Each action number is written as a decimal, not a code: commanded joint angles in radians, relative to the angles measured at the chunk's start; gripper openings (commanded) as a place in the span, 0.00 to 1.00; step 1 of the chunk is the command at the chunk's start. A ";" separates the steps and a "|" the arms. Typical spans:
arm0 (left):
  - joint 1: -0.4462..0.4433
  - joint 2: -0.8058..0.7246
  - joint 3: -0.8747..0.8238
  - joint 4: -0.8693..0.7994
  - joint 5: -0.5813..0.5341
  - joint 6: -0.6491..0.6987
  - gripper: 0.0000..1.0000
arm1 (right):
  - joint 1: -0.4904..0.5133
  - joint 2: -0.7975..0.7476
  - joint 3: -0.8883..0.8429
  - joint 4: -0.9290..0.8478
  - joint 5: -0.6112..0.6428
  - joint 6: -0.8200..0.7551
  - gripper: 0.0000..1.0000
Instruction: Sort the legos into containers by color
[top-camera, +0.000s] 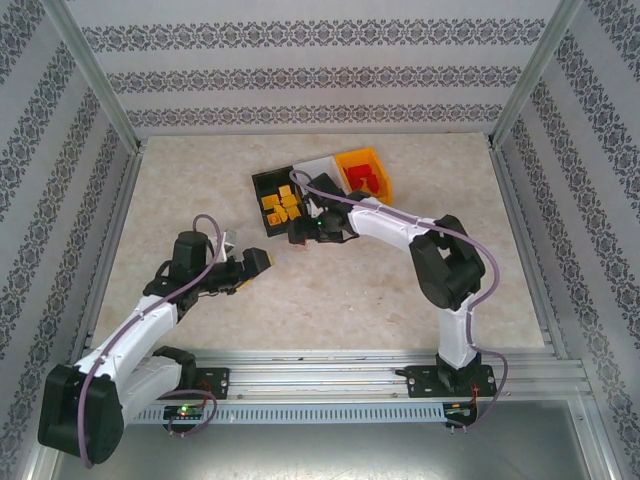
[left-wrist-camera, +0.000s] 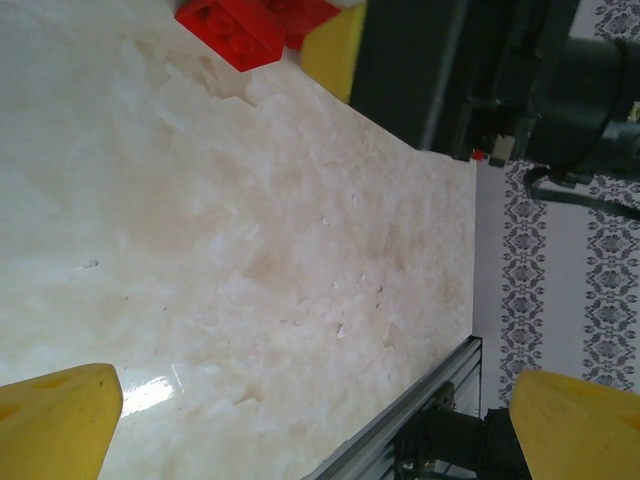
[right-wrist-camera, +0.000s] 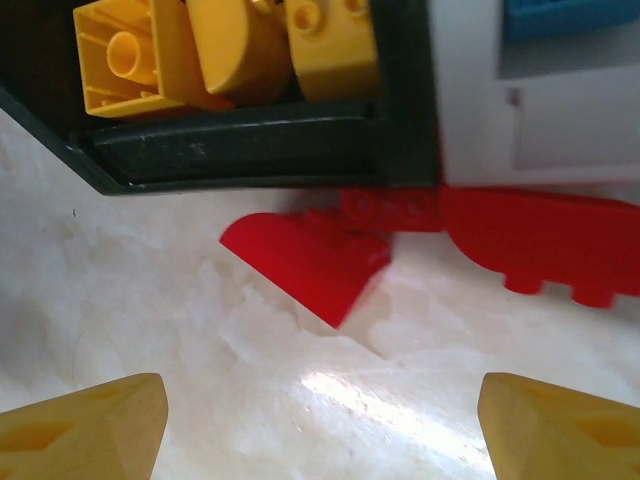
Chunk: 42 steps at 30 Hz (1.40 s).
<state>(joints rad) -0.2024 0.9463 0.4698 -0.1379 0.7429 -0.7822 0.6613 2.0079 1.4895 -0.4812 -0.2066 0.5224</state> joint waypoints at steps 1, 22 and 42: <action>0.021 -0.040 0.023 -0.118 -0.022 0.070 1.00 | 0.013 0.044 0.058 -0.043 0.030 0.014 0.81; 0.041 -0.140 0.031 -0.227 -0.020 0.105 1.00 | 0.125 0.070 0.119 -0.042 -0.031 -0.054 0.80; 0.056 -0.194 0.272 -0.501 -0.284 0.426 1.00 | 0.132 0.274 0.428 -0.303 0.246 -0.192 0.78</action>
<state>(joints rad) -0.1616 0.7902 0.7170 -0.5545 0.5621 -0.4603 0.7944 2.2452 1.8572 -0.7193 0.0025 0.3614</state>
